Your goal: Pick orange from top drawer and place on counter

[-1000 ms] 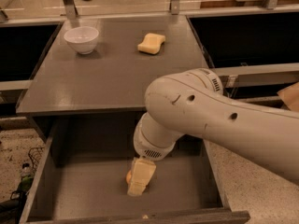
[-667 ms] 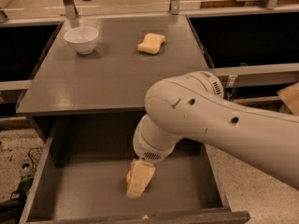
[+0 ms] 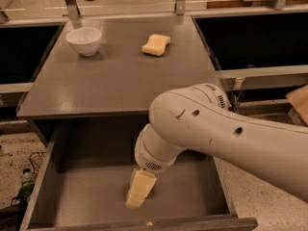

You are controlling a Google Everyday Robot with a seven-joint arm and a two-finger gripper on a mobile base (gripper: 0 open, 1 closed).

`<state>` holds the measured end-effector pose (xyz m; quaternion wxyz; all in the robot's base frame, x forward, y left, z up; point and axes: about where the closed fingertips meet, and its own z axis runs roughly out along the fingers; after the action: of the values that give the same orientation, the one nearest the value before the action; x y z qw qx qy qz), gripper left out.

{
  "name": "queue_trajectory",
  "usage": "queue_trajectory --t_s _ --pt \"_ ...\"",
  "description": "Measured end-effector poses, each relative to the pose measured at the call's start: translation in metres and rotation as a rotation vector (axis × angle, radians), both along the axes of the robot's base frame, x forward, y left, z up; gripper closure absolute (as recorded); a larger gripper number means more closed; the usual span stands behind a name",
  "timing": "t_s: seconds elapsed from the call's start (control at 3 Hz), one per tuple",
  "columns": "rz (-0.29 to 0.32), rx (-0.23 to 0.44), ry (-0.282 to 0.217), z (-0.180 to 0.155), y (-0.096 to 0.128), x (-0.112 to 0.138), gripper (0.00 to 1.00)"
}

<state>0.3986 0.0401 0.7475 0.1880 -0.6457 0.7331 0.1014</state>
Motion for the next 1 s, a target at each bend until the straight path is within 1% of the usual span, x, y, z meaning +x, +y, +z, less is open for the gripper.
queue_trajectory --t_s 0.33,0.67,1.0 --pt "-0.056 -0.004 -0.013 -0.008 -0.001 0.007 0.00" --pt "-0.125 -0.013 -0.051 -0.017 -0.003 0.015 0.00" --pt "-0.165 -0.007 -0.044 -0.032 -0.001 0.025 0.00"
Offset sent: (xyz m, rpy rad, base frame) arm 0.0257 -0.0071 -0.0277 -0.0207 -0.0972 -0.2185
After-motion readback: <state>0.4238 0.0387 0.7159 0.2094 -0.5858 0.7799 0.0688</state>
